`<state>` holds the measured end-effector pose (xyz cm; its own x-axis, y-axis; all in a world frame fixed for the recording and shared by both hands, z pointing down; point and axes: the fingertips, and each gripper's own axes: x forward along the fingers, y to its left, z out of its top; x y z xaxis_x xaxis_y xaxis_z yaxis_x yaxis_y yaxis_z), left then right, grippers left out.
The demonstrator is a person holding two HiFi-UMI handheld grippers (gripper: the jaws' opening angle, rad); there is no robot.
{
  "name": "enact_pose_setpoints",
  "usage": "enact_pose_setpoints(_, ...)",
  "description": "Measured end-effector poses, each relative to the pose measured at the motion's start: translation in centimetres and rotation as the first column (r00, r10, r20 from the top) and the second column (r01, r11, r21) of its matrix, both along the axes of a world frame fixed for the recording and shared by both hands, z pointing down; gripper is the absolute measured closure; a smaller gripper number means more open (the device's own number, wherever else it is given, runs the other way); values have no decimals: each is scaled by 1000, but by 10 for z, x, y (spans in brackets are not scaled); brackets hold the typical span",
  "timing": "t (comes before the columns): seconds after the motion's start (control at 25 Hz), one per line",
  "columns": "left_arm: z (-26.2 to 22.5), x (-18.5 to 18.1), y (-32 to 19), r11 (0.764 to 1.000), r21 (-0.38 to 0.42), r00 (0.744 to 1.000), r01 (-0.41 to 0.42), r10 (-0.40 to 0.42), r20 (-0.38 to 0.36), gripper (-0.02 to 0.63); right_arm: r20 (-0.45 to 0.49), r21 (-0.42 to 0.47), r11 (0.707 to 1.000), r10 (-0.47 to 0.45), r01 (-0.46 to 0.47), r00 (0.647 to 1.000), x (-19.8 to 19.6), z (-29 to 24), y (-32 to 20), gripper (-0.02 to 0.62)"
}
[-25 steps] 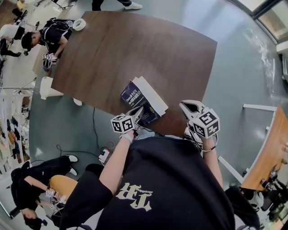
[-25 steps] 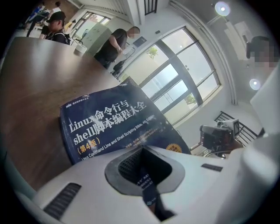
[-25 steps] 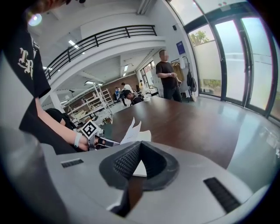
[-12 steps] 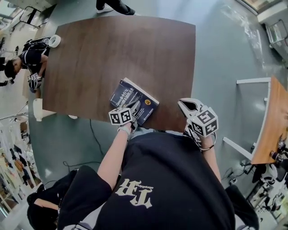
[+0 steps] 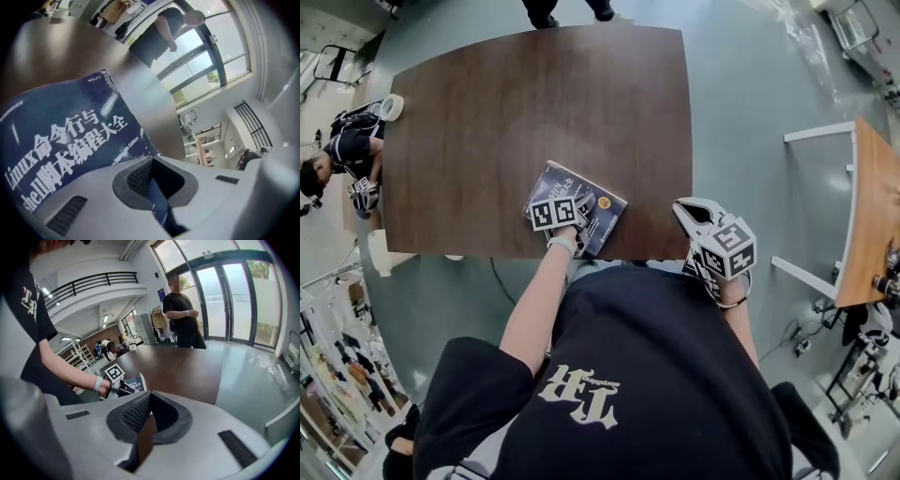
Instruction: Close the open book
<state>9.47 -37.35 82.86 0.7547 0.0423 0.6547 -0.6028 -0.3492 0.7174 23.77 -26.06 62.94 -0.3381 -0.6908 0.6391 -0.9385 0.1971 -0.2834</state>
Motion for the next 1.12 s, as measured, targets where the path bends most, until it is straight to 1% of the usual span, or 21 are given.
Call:
enact_pose_setpoints(0.08,-1,13,-7,1000,-6,1000,-2,2,-15,601,-1,-1,1000,7,-7,1000,-2,-1,2,607)
enact_pose_setpoints(0.12,-2,19,-10,1000,4,1000,-11,11,-14,601,-2,-1,1000,9,-9,1000,-3,-1,2,607)
enact_pose_setpoints(0.28,-4,33,-14,993,92,997,-77,74,32,601,-2,-4,1000,16,-16,1000,-8,-1,3,607)
enact_pose_setpoints(0.36,-4,36,-13,988,120,994,-102,97,47,601,-2,-6,1000,14,-14,1000,-11,0,3,607)
enact_pose_setpoints(0.44,-3,39,-11,987,116,993,-112,108,44,601,-2,-7,1000,9,-9,1000,-12,1,6,607)
enact_pose_setpoints(0.52,-3,42,-8,991,89,995,-103,102,17,601,-3,-6,1000,0,0,1000,-12,2,8,607)
enact_pose_setpoints(0.56,-4,42,-9,993,76,996,-86,87,-9,601,-3,-4,1000,-6,6,1000,-12,2,8,608)
enact_pose_setpoints(0.64,-11,39,-13,998,63,996,-29,34,-83,601,-4,5,1000,-23,23,1000,-14,0,5,607)
enact_pose_setpoints(0.72,-21,31,-16,997,65,988,33,-22,-155,601,-3,15,999,-43,43,999,-16,-2,1,607)
enact_pose_setpoints(0.76,-25,25,-16,996,65,984,59,-47,-174,601,-1,20,998,-55,55,998,-17,-3,-2,607)
enact_pose_setpoints(0.96,-42,-18,-17,981,60,963,182,-165,-214,601,8,36,991,-133,132,991,-31,-5,-32,607)
enact_pose_setpoints(1.12,-56,-48,-10,957,66,937,282,-260,-232,601,19,50,978,-206,205,978,-40,-3,-48,607)
